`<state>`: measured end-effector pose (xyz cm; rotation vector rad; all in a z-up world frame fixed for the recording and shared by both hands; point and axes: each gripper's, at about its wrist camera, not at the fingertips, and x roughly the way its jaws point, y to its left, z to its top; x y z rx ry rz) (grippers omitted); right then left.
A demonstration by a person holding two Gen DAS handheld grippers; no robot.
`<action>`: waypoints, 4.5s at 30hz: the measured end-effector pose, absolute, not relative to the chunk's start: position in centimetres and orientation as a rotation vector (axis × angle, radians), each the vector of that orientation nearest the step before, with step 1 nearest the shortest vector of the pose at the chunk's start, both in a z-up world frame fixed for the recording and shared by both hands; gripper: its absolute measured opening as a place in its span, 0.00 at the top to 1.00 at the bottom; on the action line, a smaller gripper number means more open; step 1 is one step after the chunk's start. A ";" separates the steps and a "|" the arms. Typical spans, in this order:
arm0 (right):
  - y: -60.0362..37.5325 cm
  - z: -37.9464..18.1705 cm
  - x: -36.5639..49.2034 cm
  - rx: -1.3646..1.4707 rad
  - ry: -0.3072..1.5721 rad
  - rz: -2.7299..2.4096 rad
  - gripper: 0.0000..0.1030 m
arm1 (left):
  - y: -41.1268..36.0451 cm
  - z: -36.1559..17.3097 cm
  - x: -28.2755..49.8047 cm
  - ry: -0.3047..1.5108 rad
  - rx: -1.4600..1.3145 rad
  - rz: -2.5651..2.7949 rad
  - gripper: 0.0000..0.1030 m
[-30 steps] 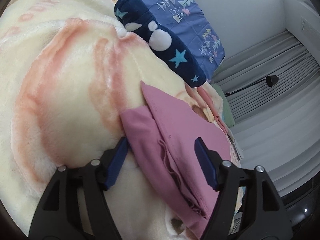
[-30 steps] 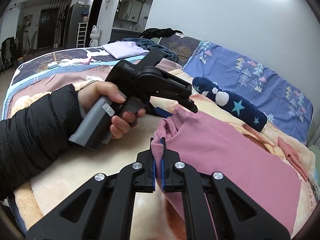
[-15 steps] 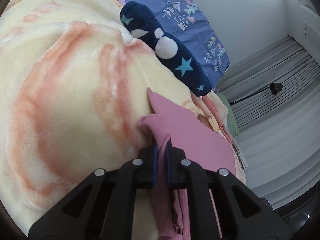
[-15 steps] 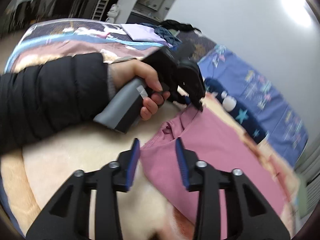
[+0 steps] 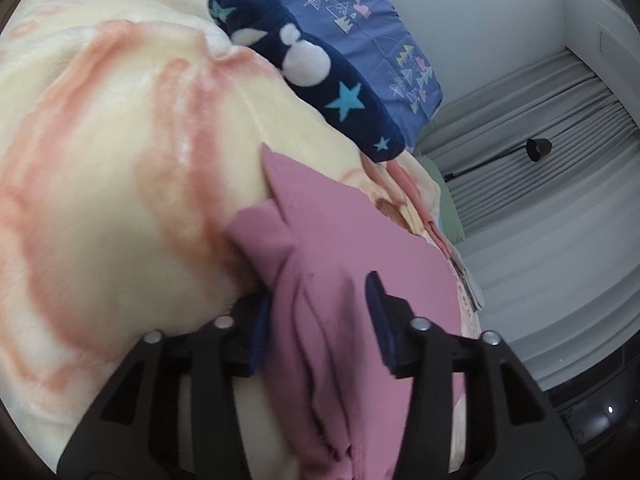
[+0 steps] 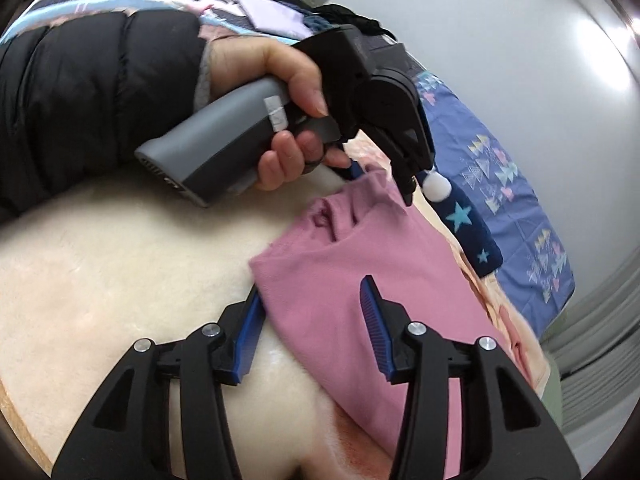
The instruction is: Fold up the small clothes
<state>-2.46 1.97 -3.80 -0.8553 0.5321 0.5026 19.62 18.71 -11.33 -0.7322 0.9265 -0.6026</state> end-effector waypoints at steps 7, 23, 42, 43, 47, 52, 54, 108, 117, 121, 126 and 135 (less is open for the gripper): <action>3.0 -4.4 0.0 -0.801 0.617 0.483 0.55 | 17.4 -11.8 21.6 0.960 -0.672 -0.575 0.77; 3.8 -4.9 1.0 -0.809 0.594 0.456 0.93 | 17.4 -11.9 21.4 0.938 -0.658 -0.567 0.81; -0.5 0.2 1.2 -0.526 0.562 0.483 0.93 | 15.9 -8.2 21.0 0.919 -0.582 -0.491 0.87; -1.0 0.7 1.3 -0.502 0.562 0.483 0.93 | 15.6 -7.6 21.0 0.915 -0.568 -0.490 0.87; -3.6 2.2 1.7 -0.393 0.572 0.491 0.93 | 13.5 -5.1 21.1 0.915 -0.500 -0.479 0.87; -7.6 3.5 2.6 -0.211 0.623 0.507 0.93 | 10.3 -2.5 21.1 0.909 -0.430 -0.484 0.87; -9.3 3.9 2.9 -0.148 0.627 0.506 0.93 | 9.1 -1.8 21.2 0.907 -0.403 -0.482 0.87; -37.4 -1.1 0.7 0.550 0.680 0.357 0.93 | -27.9 -3.2 21.5 0.988 0.311 -0.461 0.65; -38.0 -1.8 1.2 0.586 0.703 0.369 0.93 | -22.1 3.5 14.7 0.789 0.230 -0.546 0.33; -38.5 -2.4 1.5 0.626 0.734 0.382 0.88 | -16.9 1.8 9.2 0.784 0.257 -0.512 0.32; -38.7 -2.6 1.8 0.644 0.760 0.381 0.71 | -12.1 -2.3 3.4 0.843 0.282 -0.463 0.31; -37.1 -2.7 3.2 0.570 0.837 0.363 0.94 | -10.2 -6.4 -1.8 0.830 0.348 -0.452 0.29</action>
